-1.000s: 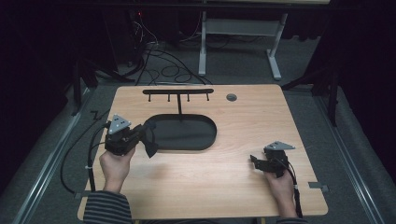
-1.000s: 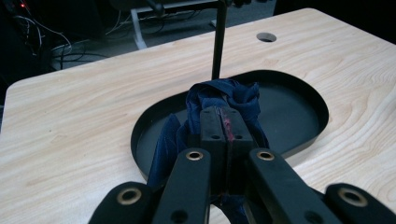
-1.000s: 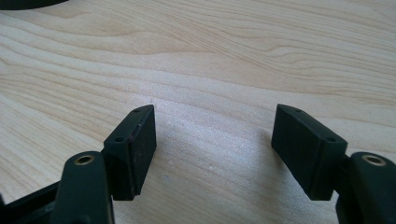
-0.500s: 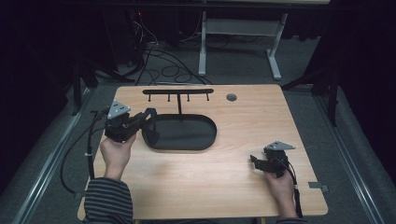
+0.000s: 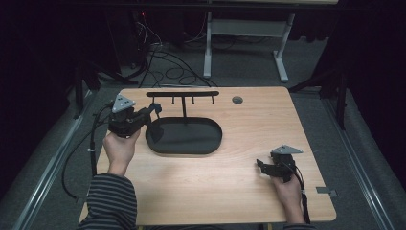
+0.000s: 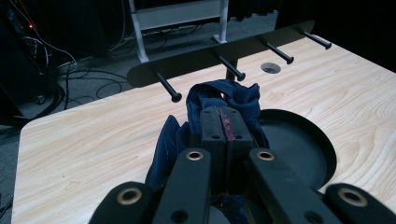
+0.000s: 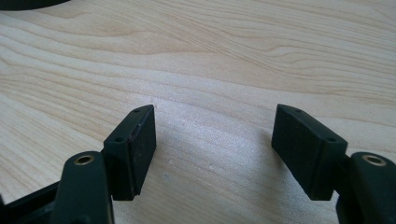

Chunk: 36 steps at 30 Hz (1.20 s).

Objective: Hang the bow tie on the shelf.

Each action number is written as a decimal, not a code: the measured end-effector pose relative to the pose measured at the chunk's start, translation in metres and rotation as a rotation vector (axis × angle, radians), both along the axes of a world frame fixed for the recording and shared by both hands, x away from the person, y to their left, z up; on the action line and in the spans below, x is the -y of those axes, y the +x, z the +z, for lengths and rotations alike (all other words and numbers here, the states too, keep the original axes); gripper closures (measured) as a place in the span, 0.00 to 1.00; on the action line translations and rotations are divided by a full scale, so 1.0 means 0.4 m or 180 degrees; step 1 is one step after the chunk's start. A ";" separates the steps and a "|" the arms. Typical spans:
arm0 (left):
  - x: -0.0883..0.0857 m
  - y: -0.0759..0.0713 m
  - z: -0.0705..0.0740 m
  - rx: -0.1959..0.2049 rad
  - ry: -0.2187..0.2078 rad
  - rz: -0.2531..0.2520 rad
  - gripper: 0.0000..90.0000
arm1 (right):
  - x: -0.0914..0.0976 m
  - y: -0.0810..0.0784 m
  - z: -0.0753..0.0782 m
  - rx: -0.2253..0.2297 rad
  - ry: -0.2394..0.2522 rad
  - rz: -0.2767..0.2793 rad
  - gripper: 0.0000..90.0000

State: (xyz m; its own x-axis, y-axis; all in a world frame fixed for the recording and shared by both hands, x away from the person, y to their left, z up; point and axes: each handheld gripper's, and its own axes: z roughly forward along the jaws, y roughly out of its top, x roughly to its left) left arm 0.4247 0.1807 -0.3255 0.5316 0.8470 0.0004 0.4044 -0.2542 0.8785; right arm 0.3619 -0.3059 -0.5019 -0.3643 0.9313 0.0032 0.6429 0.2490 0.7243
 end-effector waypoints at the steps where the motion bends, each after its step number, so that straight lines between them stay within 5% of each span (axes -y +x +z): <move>1: 0.001 0.002 0.002 0.0004 0.0000 0.0002 0.99 | 0.000 0.000 0.000 0.0000 0.0000 0.0000 0.36; 18: 0.013 0.052 0.012 0.0014 0.0072 0.0117 0.99 | 0.000 0.000 0.000 -0.0001 0.0002 0.0001 0.36; 36: 0.019 0.110 -0.019 -0.0031 0.0124 0.0323 0.99 | 0.001 0.000 0.000 -0.0001 0.0015 -0.0001 0.36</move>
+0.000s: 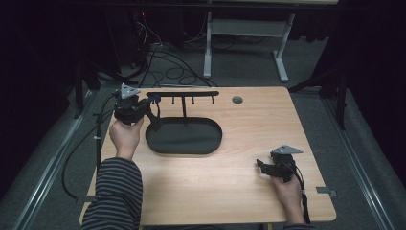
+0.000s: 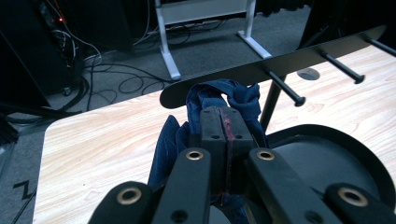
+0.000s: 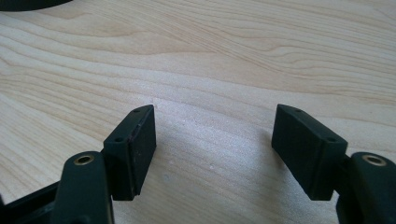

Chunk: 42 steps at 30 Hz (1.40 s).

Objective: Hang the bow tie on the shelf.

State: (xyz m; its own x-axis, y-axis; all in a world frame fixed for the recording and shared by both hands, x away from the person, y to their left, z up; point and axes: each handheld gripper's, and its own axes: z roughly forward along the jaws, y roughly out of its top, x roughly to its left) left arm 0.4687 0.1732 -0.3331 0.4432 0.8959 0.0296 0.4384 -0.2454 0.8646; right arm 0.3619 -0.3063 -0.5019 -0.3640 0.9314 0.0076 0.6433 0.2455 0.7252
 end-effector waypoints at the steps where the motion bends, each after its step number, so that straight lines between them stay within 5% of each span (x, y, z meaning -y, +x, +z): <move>1: 0.001 0.002 -0.002 -0.0004 -0.0004 0.0010 0.99 | 0.000 0.000 0.000 0.0000 0.0001 0.0000 0.36; 29: 0.005 0.040 -0.053 -0.0229 0.0164 0.0139 0.99 | 0.003 0.000 0.000 -0.0002 0.0020 0.0009 0.36; 42: -0.009 0.032 -0.053 -0.0252 -0.0072 0.0126 0.92 | 0.003 0.000 0.000 -0.0002 0.0022 0.0009 0.36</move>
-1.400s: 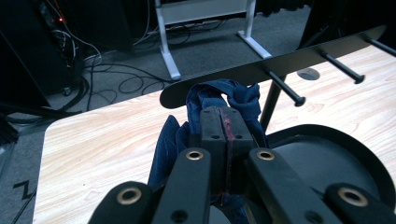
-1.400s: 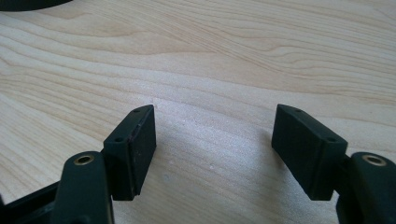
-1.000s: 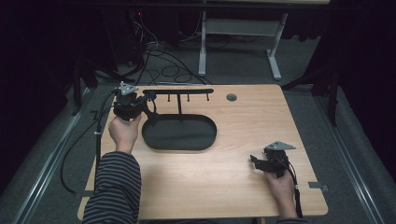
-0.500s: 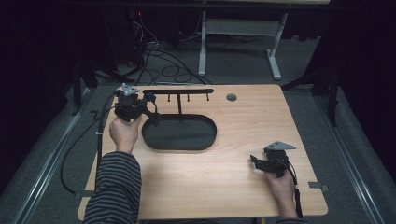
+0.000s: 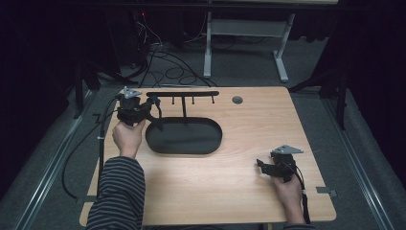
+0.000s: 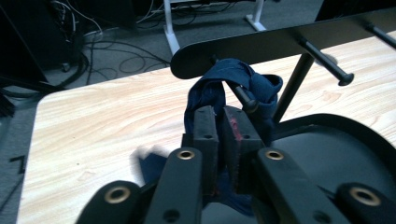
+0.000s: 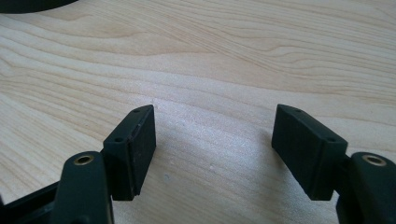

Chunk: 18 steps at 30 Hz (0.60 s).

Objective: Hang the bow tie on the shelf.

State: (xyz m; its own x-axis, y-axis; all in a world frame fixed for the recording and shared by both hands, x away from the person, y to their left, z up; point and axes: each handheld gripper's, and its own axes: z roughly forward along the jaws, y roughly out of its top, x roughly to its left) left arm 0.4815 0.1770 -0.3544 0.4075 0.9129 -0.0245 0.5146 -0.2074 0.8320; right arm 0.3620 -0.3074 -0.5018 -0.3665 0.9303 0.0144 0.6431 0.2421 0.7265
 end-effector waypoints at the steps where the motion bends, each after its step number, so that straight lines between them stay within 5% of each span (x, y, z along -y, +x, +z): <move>1: -0.002 -0.003 0.001 0.0001 0.0002 -0.0010 0.92 | 0.000 0.000 0.000 0.0000 -0.0001 0.0000 0.36; 18: -0.012 -0.050 0.023 0.0012 -0.0011 -0.0147 0.79 | -0.001 -0.001 0.000 -0.0006 -0.0006 -0.0007 0.36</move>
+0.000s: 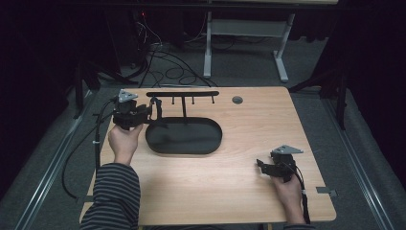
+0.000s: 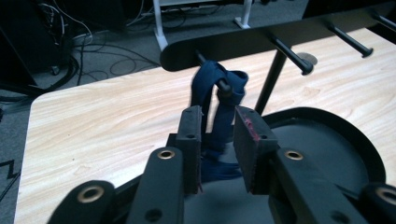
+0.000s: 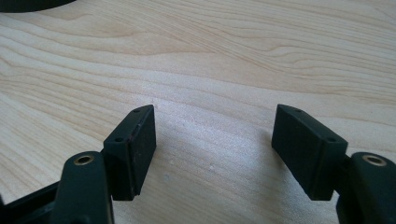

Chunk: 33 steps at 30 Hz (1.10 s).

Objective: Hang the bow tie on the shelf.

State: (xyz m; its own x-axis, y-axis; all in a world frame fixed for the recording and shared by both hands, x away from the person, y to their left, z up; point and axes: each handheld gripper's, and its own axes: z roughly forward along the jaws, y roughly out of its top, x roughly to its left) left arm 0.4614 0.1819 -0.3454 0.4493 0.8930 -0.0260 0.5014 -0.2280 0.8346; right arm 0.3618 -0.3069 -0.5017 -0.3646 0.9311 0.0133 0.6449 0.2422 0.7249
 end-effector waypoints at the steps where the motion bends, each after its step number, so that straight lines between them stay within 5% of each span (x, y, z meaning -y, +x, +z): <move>1: 0.000 -0.004 0.001 0.0002 0.0003 -0.0004 0.79 | 0.000 0.000 0.000 0.0003 -0.0003 0.0005 0.36; 9: -0.016 -0.032 0.008 0.0013 -0.0103 -0.0023 0.74 | 0.000 0.000 0.000 0.0000 0.0001 0.0000 0.36; 33: -0.056 -0.098 -0.013 0.0021 -0.0146 -0.0015 0.70 | -0.001 0.000 0.000 0.0007 -0.0015 -0.0002 0.36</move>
State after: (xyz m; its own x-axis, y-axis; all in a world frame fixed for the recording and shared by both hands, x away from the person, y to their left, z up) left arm 0.4223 0.2044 -0.3504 0.4540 0.8887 -0.0640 0.4948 -0.1917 0.8476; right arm 0.3618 -0.3063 -0.5019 -0.3641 0.9313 0.0082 0.6434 0.2452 0.7252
